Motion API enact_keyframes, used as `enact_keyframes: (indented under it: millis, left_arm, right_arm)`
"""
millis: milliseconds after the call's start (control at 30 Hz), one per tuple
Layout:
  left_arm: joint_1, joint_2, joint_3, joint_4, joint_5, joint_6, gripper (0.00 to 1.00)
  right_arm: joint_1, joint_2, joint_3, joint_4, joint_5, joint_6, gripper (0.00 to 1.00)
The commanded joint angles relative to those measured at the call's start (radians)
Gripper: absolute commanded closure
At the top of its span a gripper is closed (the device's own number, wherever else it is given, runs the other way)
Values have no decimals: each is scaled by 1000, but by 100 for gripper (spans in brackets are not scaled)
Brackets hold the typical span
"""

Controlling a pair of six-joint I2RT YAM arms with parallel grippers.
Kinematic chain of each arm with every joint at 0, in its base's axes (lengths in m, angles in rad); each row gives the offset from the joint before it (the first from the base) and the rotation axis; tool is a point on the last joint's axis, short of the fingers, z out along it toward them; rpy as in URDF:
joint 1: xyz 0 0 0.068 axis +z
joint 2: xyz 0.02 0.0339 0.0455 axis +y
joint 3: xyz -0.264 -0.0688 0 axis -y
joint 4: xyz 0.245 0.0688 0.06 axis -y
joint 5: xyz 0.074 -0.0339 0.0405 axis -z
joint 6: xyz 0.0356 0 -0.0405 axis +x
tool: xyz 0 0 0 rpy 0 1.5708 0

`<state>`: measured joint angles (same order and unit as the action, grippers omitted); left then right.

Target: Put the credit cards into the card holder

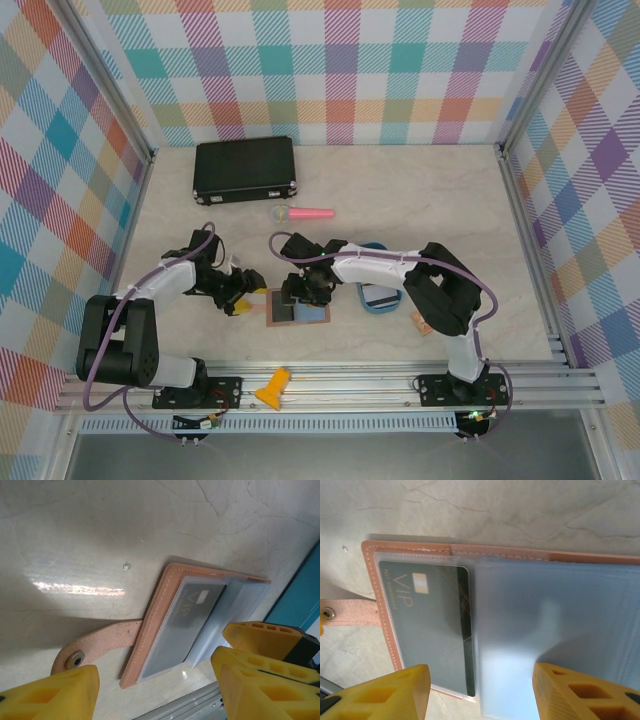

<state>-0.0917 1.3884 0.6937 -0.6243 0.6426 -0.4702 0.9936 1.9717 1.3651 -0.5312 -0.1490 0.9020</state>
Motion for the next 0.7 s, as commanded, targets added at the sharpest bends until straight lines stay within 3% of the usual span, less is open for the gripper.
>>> enact_keyframes:
  millis: [0,233,500,667]
  left_arm:
    - [-8,7,-11,26,1,-28,35]
    - [-15,18,-25,46,-11,-45,36]
    - [-18,29,-30,47,-32,-45,36]
    - [-22,32,-31,47,-56,-45,36]
  right_arm:
    - [-6,23,-8,38,-39,11,43]
    - [-6,12,-14,46,-34,5,43]
    - [-9,-103,-18,-91,122,-30,43]
    - [-29,-98,-50,-56,83,-37,43]
